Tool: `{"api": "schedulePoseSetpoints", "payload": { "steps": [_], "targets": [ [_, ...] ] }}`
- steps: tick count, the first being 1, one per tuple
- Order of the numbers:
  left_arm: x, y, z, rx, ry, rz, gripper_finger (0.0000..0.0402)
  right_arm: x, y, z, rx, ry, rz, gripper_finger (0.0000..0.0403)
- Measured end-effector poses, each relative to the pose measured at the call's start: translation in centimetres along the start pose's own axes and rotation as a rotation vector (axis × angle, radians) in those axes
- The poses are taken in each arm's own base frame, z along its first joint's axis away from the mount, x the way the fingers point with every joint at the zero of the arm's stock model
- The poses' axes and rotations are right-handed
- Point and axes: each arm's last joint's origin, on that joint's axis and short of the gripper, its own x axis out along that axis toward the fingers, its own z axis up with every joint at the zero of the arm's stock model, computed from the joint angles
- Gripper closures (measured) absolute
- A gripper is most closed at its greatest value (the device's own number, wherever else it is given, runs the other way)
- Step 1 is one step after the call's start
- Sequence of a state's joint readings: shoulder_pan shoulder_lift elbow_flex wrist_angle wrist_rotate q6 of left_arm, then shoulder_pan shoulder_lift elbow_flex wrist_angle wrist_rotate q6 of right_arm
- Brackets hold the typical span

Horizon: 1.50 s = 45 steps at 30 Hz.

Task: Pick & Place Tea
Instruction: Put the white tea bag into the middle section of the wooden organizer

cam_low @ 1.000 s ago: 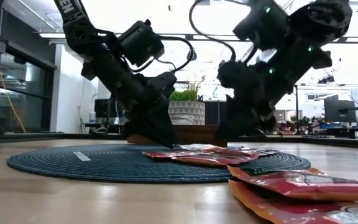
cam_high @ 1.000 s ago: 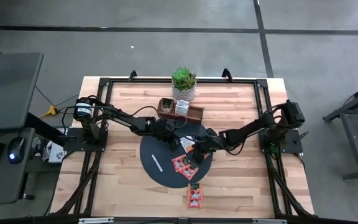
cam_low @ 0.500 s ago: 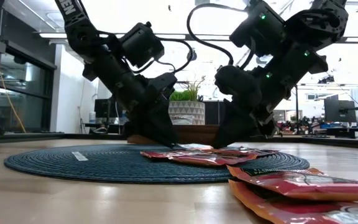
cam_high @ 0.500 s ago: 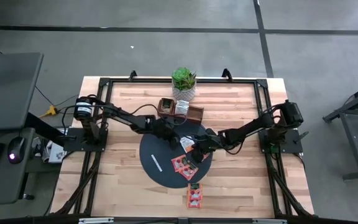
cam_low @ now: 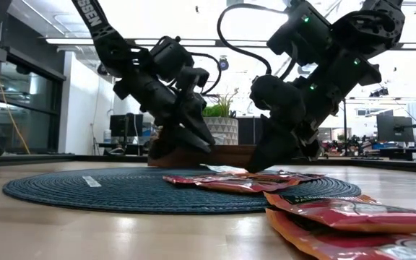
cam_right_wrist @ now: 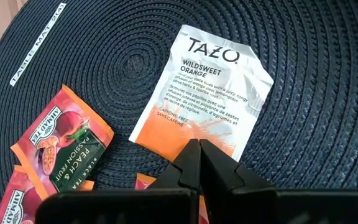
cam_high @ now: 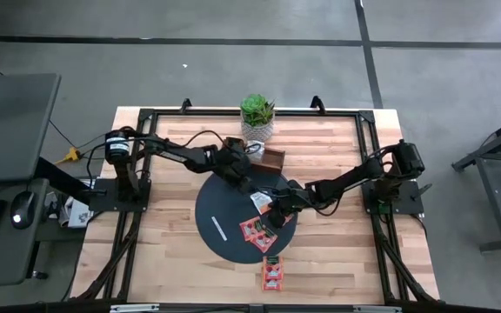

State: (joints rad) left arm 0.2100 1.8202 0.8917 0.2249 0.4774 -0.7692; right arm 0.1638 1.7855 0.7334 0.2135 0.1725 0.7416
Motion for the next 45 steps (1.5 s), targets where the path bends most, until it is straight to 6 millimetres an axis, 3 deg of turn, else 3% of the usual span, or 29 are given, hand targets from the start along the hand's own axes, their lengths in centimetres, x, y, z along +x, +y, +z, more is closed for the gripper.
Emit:
{"api": "schedulePoseSetpoints", "payload": {
  "steps": [6, 15, 19, 27, 45],
  "targets": [
    [0.2, 0.0, -0.7, -0.014, 0.030, 0.039, 0.0305, 0.0, 0.0, 0.0, -0.009, -0.001, -0.001, 0.0403],
    [0.3, 0.0, -0.7, -0.030, 0.008, 0.061, 0.0196, 0.0, 0.0, 0.0, -0.020, -0.006, 0.002, 0.0403],
    [1.1, -0.4, -1.4, -0.010, 0.000, 0.092, 0.0167, 0.0, 0.1, 0.1, -0.018, -0.014, 0.010, 0.0403],
    [1.4, -0.6, -2.0, -0.027, -0.029, 0.162, 0.0161, 0.0, 0.1, 0.2, -0.019, -0.024, 0.020, 0.0403],
    [1.6, -0.9, -2.5, -0.074, 0.010, 0.132, 0.0160, 0.2, -0.5, 1.2, -0.006, -0.059, 0.034, 0.0403]
  ]
}}
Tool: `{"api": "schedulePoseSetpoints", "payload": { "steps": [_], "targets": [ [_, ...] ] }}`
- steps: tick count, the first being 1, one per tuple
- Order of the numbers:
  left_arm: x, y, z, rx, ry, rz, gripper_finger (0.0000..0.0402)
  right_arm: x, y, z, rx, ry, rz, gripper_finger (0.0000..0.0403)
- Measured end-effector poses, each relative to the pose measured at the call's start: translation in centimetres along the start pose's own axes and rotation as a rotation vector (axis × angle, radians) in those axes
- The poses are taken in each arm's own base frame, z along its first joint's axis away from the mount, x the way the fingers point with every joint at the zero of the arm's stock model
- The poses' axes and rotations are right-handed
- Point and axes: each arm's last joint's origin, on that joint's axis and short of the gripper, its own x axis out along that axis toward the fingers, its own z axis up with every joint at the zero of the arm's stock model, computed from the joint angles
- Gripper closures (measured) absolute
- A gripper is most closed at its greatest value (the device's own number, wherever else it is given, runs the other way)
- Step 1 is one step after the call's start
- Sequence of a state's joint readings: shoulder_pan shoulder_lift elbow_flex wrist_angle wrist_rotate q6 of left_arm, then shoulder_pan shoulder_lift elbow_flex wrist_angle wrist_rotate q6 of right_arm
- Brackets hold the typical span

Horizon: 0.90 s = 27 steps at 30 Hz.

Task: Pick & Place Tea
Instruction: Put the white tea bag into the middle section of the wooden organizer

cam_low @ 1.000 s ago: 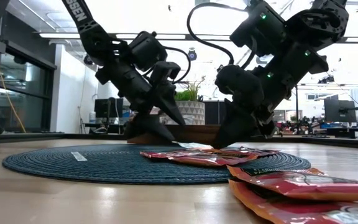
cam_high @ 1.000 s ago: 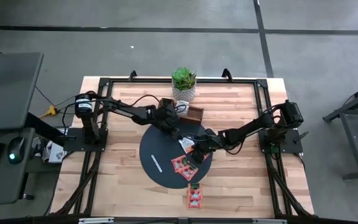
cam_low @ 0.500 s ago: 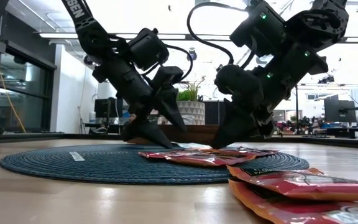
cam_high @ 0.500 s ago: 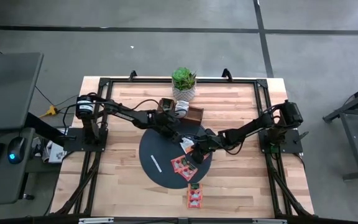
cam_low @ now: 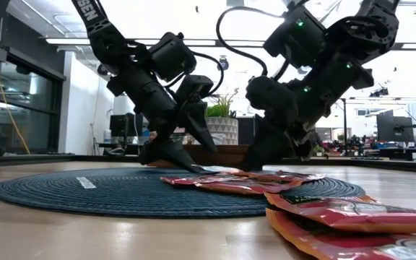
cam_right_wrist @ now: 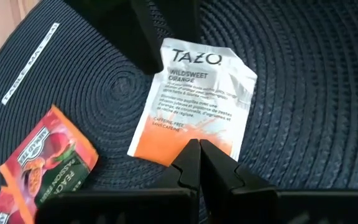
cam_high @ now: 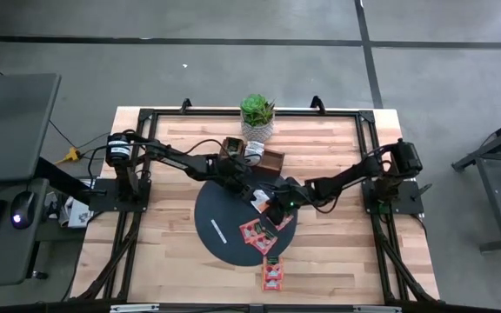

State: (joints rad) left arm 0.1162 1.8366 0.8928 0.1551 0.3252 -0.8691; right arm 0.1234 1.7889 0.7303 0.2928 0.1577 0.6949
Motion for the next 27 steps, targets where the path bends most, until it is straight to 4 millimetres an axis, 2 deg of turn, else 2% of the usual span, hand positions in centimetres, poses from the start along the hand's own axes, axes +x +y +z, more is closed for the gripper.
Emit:
{"api": "schedulePoseSetpoints", "payload": {
  "steps": [11, 27],
  "targets": [
    [0.01, 0.04, 0.01, -0.005, 0.002, -0.001, 0.0160, 0.06, -0.01, 0.82, 0.006, -0.046, 0.043, 0.0403],
    [0.02, 0.06, 0.00, -0.006, 0.003, -0.001, 0.0160, 0.00, 0.35, 0.58, 0.025, 0.009, 0.108, 0.0403]
  ]
}}
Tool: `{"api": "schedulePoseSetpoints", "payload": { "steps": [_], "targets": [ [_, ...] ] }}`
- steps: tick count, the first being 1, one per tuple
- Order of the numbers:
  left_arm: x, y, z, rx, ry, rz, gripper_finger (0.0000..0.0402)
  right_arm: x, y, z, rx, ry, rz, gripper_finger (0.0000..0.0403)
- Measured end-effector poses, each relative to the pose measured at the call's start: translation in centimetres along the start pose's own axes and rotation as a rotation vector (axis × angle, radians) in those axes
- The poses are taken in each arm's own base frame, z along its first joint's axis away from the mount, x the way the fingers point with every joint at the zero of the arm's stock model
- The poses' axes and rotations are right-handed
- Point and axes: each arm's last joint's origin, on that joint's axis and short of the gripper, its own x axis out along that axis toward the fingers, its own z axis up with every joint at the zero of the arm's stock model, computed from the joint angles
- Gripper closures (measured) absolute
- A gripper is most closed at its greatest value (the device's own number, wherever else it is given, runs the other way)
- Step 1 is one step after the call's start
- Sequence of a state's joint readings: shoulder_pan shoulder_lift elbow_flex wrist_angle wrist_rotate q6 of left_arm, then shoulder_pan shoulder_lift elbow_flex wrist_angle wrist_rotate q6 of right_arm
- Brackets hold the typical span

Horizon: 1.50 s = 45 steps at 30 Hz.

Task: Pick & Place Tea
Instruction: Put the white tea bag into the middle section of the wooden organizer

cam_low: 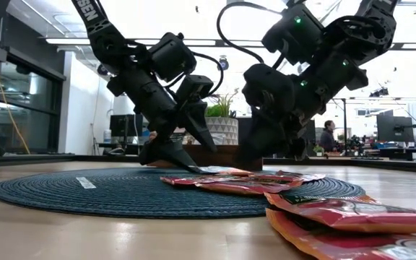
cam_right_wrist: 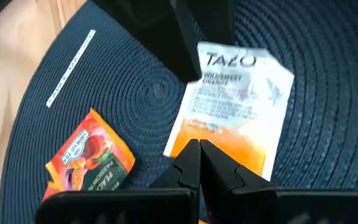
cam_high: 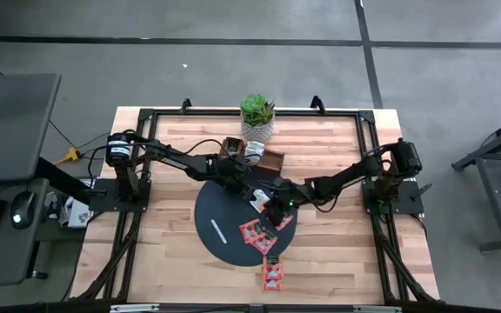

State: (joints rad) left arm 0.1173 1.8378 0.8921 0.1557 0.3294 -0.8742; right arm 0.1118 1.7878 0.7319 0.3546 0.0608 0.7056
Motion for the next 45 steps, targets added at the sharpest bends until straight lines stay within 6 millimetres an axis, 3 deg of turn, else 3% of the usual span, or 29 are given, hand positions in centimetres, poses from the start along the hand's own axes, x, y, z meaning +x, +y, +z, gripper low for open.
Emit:
{"api": "schedulePoseSetpoints", "payload": {
  "steps": [11, 21, 31, 42, 45],
  "targets": [
    [0.0, 0.0, 0.0, 0.000, 0.001, 0.000, 0.0160, 0.0, -0.5, -0.6, -0.006, 0.053, -0.061, 0.0403],
    [0.0, 0.0, -0.1, -0.002, 0.030, -0.019, 0.0166, 0.0, -1.3, 0.6, 0.006, -0.008, -0.082, 0.0403],
    [0.1, 0.1, -0.3, -0.008, 0.055, -0.027, 0.0251, 0.0, -1.5, 0.7, -0.005, -0.012, -0.084, 0.0403],
    [0.1, 0.1, -0.2, -0.017, 0.049, -0.028, 0.0386, 0.0, -1.5, 0.7, -0.006, -0.010, -0.082, 0.0403],
    [0.1, 0.0, -0.2, -0.016, 0.045, -0.029, 0.0394, 0.0, -1.4, 0.7, -0.005, 0.005, -0.063, 0.0403]
  ]
}}
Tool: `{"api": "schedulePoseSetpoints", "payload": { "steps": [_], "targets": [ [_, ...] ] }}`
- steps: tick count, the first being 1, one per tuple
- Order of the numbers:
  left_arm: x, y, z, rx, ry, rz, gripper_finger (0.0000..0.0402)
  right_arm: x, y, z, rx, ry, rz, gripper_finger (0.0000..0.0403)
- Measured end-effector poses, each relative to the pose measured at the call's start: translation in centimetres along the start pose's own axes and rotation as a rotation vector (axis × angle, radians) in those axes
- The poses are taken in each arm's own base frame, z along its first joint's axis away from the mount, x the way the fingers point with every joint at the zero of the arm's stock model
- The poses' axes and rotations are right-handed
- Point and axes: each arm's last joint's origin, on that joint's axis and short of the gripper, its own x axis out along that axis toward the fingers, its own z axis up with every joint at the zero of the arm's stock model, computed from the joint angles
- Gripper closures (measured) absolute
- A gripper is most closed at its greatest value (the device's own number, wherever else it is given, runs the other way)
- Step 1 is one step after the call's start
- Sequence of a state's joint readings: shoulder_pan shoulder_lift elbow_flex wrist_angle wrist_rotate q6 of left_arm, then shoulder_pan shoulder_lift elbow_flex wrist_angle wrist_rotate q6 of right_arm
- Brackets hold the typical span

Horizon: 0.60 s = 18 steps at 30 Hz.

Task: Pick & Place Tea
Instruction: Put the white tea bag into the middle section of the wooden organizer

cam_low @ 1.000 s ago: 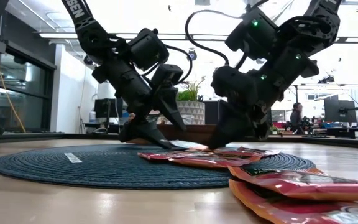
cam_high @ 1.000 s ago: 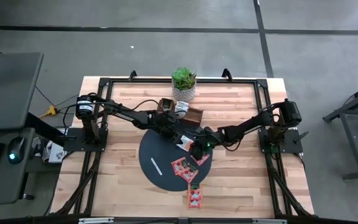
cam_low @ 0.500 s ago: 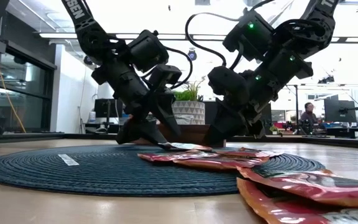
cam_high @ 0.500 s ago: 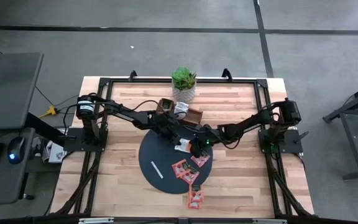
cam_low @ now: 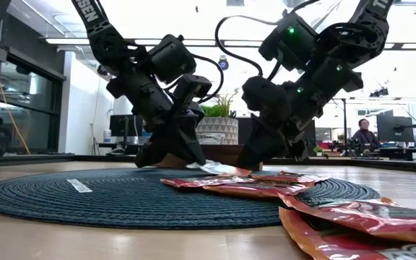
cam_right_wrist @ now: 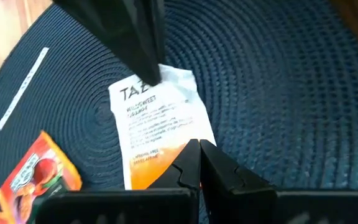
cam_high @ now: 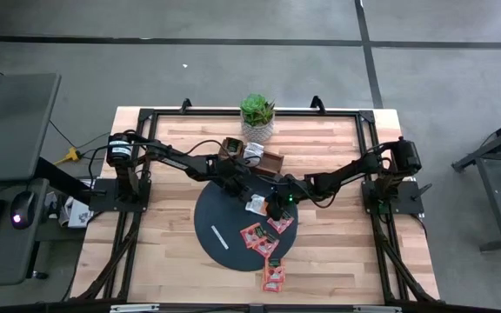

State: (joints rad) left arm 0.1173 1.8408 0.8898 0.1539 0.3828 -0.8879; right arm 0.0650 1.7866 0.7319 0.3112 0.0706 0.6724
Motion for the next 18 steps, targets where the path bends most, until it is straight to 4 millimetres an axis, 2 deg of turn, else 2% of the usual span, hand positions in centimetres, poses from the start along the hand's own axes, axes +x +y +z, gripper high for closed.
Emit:
{"api": "schedulePoseSetpoints", "payload": {
  "steps": [8, 15, 18],
  "targets": [
    [-0.6, -0.6, 0.2, 0.032, -0.030, -0.016, 0.0401, -1.0, 0.7, 0.7, -0.005, -0.003, 0.072, 0.0403],
    [-2.7, -2.0, 0.8, 0.109, -0.100, -0.024, 0.0401, -3.9, 1.9, 2.7, -0.062, -0.094, 0.153, 0.0403],
    [-3.7, -2.3, 1.0, 0.187, -0.075, 0.021, 0.0401, -5.2, 2.2, 3.7, -0.083, -0.129, 0.196, 0.0403]
  ]
}}
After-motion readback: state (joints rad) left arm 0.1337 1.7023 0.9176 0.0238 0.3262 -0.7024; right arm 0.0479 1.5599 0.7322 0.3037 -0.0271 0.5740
